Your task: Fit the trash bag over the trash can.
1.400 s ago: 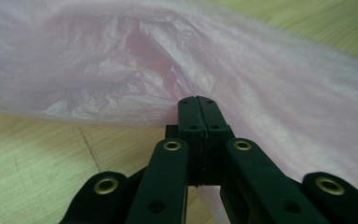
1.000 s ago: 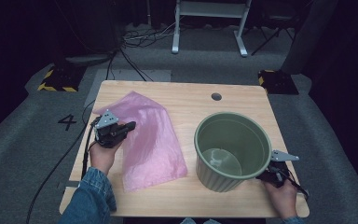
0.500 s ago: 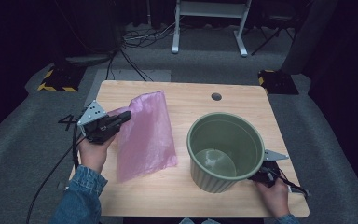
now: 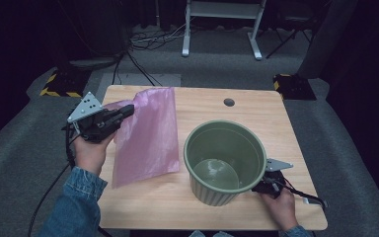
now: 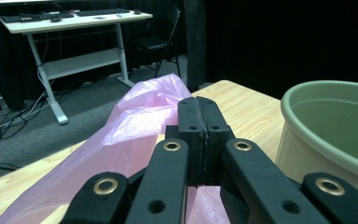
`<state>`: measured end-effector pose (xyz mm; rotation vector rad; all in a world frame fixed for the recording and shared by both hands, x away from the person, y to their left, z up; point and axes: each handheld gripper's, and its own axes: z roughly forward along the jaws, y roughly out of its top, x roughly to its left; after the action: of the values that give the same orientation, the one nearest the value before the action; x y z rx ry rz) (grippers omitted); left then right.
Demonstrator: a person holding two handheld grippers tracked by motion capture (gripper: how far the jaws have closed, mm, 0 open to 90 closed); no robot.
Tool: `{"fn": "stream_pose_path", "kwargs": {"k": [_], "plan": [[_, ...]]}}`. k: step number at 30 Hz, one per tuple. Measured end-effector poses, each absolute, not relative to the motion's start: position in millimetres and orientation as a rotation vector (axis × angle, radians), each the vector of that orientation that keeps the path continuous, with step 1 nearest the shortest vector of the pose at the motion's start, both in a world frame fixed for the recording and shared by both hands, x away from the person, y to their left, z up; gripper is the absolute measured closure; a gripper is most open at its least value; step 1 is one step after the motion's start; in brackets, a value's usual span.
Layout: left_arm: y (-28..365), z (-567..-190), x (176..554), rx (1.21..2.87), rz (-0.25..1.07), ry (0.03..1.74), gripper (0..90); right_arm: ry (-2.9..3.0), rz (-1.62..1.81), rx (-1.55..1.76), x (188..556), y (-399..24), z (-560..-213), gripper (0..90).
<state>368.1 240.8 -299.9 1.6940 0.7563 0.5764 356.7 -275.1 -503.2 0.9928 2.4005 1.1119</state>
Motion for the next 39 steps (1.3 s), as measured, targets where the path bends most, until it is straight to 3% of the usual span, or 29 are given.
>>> {"fn": "stream_pose_path", "kwargs": {"k": [21, 39], "plan": [[249.8, -246.9, 392.0, 1.752, 0.449, 0.542, 89.5, 2.431, 1.158, 0.991, 358.8, -272.4, -503.0, 40.2], [237.0, -214.3, 394.2, 1.734, 0.451, 0.467, 89.5, 2.445, 1.144, 0.943, 357.0, -270.3, -503.2, 39.9]]}}
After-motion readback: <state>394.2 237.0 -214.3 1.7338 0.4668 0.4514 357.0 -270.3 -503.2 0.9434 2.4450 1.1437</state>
